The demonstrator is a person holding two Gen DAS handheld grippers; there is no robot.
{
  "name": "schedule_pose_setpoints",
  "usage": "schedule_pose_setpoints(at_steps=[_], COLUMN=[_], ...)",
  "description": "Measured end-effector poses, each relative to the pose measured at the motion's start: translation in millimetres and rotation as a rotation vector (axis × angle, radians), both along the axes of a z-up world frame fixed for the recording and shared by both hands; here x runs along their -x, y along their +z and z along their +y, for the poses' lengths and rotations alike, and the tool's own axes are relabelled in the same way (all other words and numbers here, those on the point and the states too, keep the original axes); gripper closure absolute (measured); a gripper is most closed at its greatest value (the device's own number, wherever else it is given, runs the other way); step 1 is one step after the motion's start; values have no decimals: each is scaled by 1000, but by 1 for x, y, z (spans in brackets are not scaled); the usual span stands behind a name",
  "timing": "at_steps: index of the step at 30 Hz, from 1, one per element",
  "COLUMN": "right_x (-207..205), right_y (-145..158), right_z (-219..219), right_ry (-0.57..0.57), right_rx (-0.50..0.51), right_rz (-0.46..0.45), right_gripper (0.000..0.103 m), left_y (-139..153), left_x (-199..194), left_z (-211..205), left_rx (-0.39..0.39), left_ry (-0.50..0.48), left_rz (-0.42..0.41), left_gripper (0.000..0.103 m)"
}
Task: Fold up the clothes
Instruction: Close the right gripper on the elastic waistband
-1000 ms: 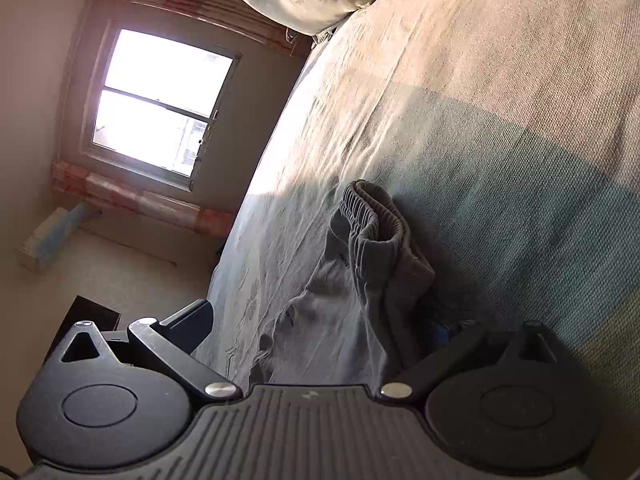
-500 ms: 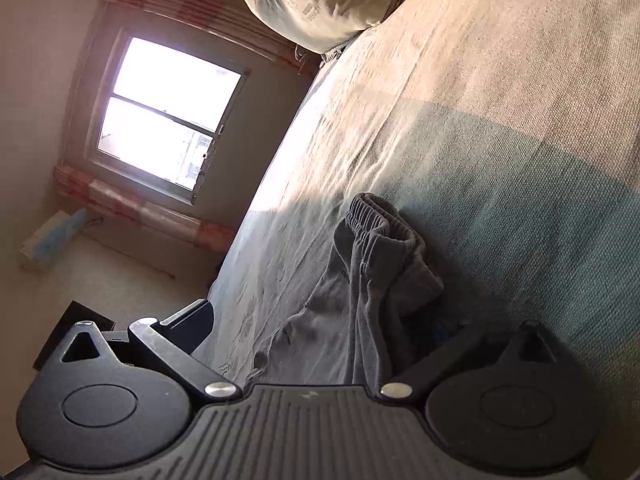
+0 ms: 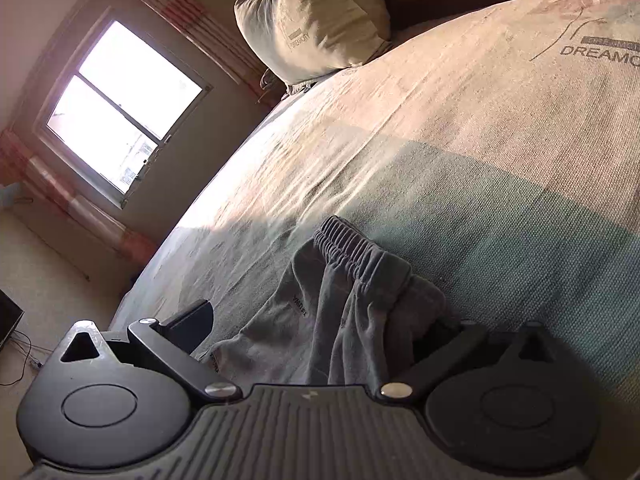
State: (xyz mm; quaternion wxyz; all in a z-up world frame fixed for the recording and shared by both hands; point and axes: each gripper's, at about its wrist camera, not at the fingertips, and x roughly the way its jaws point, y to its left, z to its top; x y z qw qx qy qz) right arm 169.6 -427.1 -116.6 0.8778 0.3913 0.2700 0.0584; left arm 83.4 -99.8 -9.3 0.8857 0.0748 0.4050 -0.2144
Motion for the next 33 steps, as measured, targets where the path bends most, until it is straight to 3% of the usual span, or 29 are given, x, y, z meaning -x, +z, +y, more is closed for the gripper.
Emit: schedule_pose_setpoints(at_steps=[7, 11, 16, 19, 21, 22, 24, 33], right_x=[10, -4, -12, 0, 3, 3, 4, 6], right_y=[-1, 0, -2, -6, -11, -14, -24, -35], right_z=[-10, -3, -11, -14, -24, -30, -41, -46], right_ry=[63, 129, 170, 168, 149, 136, 111, 120], right_rx=[-148, -71, -94, -38, -56, -73, -115, -179], right_rz=[34, 33, 33, 21, 39, 56, 87, 39], right_gripper=[0, 0, 2, 24, 50, 58, 93, 93], left_y=[0, -1, -1, 0, 1, 2, 4, 3], left_x=[1, 0, 1, 1, 1, 1, 2, 5], left_z=[5, 7, 11, 18, 21, 22, 24, 19], left_rx=[11, 18, 25, 25, 25, 24, 31, 27], left_ry=[7, 7, 16, 38, 49, 51, 52, 29], left_rz=[-3, -4, -5, -5, -8, -11, -16, -10], left_gripper=[4, 4, 4, 4, 4, 4, 4, 4])
